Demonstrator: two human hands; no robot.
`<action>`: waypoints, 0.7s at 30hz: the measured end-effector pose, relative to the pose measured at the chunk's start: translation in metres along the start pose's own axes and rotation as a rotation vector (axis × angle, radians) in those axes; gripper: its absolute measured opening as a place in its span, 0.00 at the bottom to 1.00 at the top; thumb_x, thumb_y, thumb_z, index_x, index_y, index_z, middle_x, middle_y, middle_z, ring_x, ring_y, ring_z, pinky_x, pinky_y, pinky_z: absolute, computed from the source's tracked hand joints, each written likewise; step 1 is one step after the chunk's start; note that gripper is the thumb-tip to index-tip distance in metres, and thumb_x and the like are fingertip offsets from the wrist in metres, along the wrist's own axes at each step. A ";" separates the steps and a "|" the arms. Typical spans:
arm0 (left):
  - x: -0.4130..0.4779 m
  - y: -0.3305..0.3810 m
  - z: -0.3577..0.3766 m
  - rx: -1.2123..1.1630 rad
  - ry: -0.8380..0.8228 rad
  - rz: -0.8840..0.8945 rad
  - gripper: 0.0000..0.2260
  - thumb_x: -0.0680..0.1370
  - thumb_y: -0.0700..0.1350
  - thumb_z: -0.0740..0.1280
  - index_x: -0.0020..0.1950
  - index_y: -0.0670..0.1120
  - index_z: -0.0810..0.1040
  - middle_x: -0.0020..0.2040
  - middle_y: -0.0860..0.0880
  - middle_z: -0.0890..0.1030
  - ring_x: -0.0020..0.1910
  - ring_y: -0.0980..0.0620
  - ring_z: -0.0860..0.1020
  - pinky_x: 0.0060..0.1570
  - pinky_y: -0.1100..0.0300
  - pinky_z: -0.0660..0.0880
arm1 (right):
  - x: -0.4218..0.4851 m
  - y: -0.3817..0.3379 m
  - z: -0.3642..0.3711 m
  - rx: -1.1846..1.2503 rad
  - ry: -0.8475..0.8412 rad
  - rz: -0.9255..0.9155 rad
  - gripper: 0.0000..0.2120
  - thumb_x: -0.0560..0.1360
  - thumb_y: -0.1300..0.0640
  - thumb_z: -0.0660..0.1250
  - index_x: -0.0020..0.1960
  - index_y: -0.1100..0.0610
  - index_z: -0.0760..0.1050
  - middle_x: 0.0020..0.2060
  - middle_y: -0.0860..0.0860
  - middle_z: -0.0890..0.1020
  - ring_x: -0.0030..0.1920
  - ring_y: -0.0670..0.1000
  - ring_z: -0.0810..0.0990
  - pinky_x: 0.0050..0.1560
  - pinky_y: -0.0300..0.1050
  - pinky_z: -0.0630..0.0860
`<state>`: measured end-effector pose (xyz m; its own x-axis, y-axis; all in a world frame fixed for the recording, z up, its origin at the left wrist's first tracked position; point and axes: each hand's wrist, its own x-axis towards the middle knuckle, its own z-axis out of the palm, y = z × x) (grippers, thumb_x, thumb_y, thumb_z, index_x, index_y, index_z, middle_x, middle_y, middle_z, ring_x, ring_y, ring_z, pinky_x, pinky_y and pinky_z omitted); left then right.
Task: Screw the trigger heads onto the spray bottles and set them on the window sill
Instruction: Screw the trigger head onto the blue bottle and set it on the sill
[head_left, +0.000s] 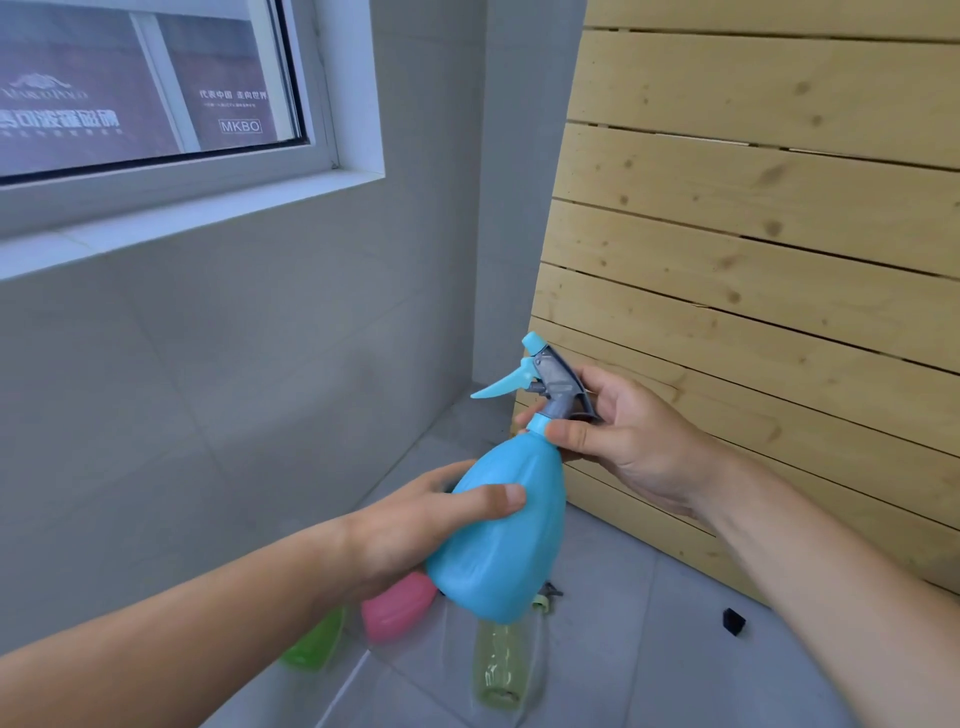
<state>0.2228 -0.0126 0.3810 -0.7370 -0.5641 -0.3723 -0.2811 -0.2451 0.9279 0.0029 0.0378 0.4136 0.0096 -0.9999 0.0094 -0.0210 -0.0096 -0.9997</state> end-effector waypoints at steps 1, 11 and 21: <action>0.000 0.000 0.000 -0.015 0.001 0.003 0.24 0.68 0.57 0.75 0.63 0.53 0.81 0.59 0.44 0.87 0.53 0.46 0.86 0.60 0.44 0.80 | 0.001 0.001 0.000 0.002 0.009 -0.009 0.22 0.74 0.66 0.70 0.68 0.59 0.71 0.54 0.61 0.85 0.55 0.57 0.84 0.53 0.50 0.79; 0.010 -0.002 -0.001 -0.092 -0.005 -0.054 0.27 0.69 0.53 0.73 0.69 0.51 0.77 0.65 0.45 0.84 0.64 0.41 0.82 0.67 0.38 0.76 | 0.005 0.004 0.006 0.028 0.245 -0.016 0.15 0.72 0.65 0.73 0.58 0.55 0.80 0.49 0.61 0.86 0.48 0.53 0.85 0.52 0.48 0.82; 0.010 -0.004 0.018 -0.030 -0.011 -0.033 0.37 0.65 0.60 0.81 0.69 0.47 0.75 0.62 0.44 0.85 0.60 0.43 0.85 0.63 0.39 0.80 | 0.011 0.018 0.023 0.259 0.346 0.098 0.07 0.73 0.65 0.72 0.51 0.61 0.81 0.40 0.56 0.84 0.43 0.57 0.81 0.50 0.51 0.78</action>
<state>0.2059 -0.0033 0.3738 -0.7342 -0.5468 -0.4025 -0.2874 -0.2868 0.9139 0.0255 0.0269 0.3952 -0.3160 -0.9407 -0.1233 0.2462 0.0443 -0.9682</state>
